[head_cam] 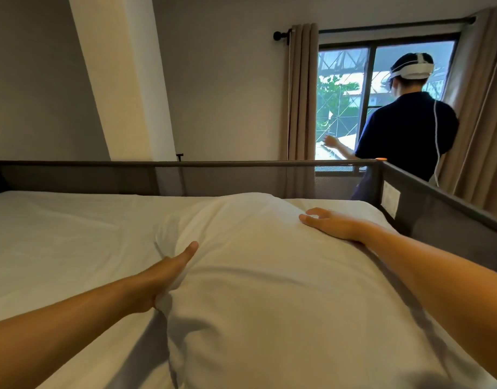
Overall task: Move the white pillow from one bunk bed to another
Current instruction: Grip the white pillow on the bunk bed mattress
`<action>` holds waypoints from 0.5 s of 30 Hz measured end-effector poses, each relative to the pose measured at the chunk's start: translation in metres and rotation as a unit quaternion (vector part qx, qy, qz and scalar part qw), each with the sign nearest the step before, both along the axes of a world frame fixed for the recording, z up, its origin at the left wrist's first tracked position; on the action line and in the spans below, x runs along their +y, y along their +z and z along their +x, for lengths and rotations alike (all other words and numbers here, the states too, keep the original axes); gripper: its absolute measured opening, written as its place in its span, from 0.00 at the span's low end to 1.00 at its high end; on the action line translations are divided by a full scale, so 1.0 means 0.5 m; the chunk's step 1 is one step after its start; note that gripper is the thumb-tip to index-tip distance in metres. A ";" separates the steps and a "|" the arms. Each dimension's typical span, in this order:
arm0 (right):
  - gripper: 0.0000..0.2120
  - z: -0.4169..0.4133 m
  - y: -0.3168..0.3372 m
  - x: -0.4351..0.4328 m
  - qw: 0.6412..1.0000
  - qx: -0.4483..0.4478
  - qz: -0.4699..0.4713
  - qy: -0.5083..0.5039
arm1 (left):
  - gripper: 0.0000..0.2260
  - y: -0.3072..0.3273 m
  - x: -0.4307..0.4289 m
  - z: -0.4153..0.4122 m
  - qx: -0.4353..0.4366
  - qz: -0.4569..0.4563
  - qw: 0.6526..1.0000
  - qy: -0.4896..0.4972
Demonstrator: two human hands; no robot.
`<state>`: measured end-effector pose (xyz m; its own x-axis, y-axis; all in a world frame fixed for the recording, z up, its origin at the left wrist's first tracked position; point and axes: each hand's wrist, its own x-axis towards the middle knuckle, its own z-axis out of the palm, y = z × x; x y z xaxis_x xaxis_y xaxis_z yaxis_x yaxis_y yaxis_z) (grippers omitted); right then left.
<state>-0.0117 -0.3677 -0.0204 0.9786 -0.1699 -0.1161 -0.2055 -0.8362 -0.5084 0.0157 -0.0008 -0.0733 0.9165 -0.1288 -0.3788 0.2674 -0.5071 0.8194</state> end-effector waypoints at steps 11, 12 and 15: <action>0.58 -0.006 -0.076 -0.064 0.982 -0.007 0.184 0.032 | 0.41 -0.026 -0.064 -0.054 -0.101 -0.138 0.984 0.056; 0.62 -0.006 -0.080 -0.065 0.981 -0.020 0.188 0.033 | 0.41 -0.026 -0.071 -0.059 -0.114 -0.136 0.982 0.062; 0.55 -0.002 -0.083 -0.058 0.965 -0.071 0.253 0.026 | 0.46 -0.015 -0.080 -0.061 -0.131 -0.135 0.980 0.058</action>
